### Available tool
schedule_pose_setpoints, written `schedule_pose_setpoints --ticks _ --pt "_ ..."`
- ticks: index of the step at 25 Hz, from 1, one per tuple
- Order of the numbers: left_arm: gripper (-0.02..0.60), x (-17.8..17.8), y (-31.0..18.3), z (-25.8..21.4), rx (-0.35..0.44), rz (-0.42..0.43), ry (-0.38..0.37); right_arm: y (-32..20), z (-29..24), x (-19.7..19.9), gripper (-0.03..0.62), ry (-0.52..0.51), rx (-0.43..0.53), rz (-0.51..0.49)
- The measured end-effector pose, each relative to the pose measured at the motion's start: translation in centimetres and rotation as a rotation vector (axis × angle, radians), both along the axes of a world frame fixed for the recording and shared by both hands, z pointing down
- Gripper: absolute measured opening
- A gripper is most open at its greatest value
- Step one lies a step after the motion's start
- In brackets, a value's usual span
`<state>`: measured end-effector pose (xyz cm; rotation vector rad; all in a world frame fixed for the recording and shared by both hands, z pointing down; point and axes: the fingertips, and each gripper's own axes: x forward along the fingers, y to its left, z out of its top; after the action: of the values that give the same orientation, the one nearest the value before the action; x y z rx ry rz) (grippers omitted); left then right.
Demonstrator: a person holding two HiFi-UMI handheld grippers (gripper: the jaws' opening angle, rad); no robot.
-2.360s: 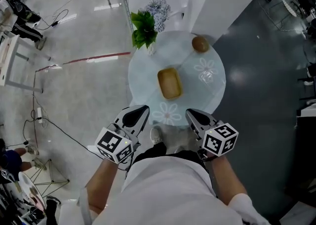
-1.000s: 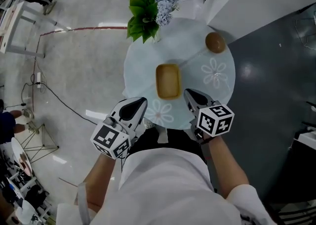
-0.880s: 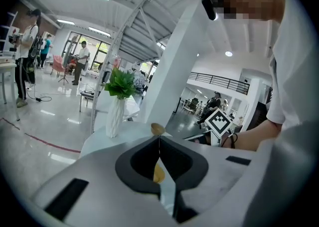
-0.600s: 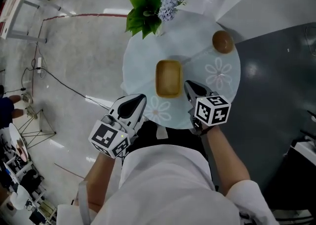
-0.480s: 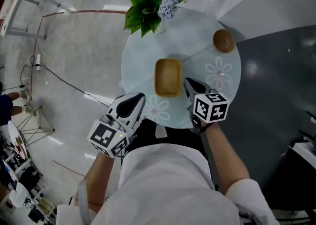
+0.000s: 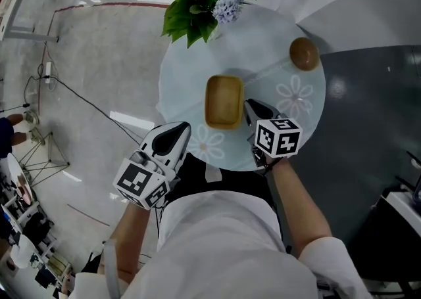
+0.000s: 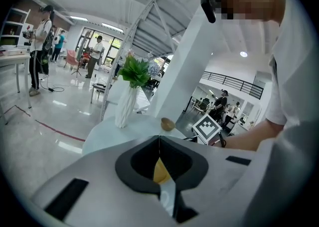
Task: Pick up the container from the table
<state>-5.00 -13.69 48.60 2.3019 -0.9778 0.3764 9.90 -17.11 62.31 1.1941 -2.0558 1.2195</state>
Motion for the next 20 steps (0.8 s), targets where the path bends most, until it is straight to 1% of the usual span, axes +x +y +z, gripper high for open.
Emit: schedule_pose_setpoints --ticks 2,5,10,20 --pt "0.021 -0.1 0.1 0.2 -0.005 -0.003 -0.002 0.0 0.4 -0.2 0.037 -0.005 -0.010 -0.003" --pt "0.021 -0.4 0.3 0.6 -0.016 -0.012 -0.003 0.0 1.1 -0.5 0.068 -0.009 -0.029 -0.010" --pt "0.021 -1.2 0.7 1.0 -0.028 -0.024 -0.007 0.1 2.3 -0.8 0.109 0.008 -0.055 -0.007" --pt "0.021 -2.7 1.6 1.8 -0.049 -0.043 -0.010 0.6 4.5 -1.5 0.115 0.035 -0.104 -0.003"
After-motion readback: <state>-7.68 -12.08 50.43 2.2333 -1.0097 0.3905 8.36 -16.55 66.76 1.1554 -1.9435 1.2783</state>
